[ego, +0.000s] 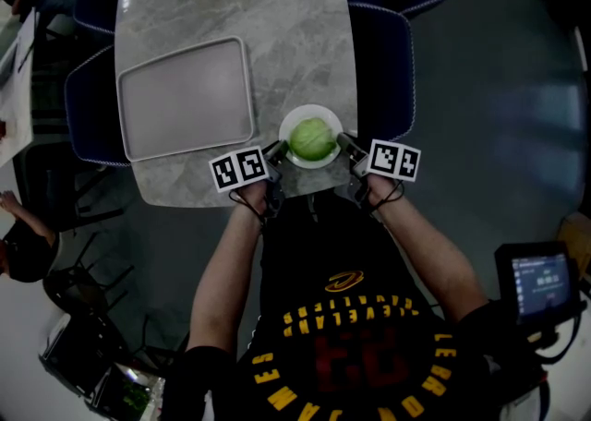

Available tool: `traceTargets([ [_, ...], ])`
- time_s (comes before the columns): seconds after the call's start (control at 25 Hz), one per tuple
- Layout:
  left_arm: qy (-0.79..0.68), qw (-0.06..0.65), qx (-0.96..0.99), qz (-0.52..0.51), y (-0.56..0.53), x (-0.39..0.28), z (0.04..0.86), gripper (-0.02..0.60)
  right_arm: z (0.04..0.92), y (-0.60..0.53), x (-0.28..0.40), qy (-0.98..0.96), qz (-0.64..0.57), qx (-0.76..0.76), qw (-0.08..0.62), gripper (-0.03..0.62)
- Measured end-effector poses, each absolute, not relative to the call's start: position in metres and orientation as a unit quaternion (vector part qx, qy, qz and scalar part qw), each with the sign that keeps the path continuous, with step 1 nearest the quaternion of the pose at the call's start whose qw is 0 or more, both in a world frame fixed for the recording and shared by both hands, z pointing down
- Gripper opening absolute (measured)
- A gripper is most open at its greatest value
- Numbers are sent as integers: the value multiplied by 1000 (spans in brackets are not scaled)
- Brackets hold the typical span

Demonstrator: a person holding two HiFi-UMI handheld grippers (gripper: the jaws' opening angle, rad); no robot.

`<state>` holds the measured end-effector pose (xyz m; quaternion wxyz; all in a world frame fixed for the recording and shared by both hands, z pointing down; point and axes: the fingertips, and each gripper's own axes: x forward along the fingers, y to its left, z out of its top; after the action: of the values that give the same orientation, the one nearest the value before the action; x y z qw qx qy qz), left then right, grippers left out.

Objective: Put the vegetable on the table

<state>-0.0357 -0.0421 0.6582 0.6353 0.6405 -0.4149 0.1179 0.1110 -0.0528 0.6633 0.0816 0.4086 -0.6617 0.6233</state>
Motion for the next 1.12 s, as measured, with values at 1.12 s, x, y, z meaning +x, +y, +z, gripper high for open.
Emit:
traceTargets([
  [1.12,-472,550,688,46,-63,-60,584,29,590,-92,88,-778,484,392,84,32],
])
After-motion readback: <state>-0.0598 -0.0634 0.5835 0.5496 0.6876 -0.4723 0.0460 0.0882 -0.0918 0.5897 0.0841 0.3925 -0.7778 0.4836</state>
